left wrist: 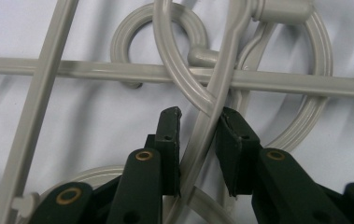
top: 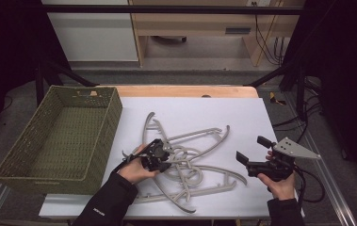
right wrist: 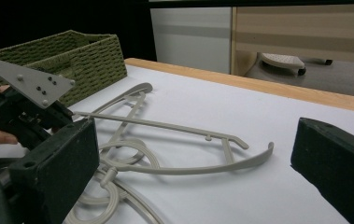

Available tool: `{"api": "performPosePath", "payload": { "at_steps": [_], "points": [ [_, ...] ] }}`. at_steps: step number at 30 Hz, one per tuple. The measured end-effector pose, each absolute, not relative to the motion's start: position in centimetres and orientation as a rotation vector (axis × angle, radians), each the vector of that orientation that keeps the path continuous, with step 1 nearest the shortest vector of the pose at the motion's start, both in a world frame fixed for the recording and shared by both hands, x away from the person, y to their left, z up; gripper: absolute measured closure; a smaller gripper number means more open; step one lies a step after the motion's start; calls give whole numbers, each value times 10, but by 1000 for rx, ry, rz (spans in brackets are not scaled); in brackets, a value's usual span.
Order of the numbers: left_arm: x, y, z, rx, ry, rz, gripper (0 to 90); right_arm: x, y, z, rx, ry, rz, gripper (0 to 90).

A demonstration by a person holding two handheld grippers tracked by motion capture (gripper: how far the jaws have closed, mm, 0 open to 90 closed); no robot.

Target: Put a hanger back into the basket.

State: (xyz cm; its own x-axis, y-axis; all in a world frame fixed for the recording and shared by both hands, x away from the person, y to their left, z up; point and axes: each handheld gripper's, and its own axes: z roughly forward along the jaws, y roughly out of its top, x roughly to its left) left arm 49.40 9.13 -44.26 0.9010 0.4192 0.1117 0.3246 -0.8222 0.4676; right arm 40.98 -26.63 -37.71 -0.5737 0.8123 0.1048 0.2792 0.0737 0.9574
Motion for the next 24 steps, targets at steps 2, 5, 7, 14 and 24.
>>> {"api": "performPosePath", "payload": {
  "at_steps": [2,5,7,14,24],
  "points": [
    [494,90,-443,2619,542,299,708,410,-266,-377,1079,1894,1518,14],
    [496,89,-444,2620,553,288,703,410,-266,-377,1080,1897,1515,14],
    [498,89,-444,2622,564,268,699,410,-266,-377,1080,1896,1518,14],
    [499,88,-444,2645,551,273,708,410,-266,-377,1080,1898,1518,14],
    [497,83,-442,2667,511,258,786,411,-266,-378,1085,1901,1515,14]
  ]
}}
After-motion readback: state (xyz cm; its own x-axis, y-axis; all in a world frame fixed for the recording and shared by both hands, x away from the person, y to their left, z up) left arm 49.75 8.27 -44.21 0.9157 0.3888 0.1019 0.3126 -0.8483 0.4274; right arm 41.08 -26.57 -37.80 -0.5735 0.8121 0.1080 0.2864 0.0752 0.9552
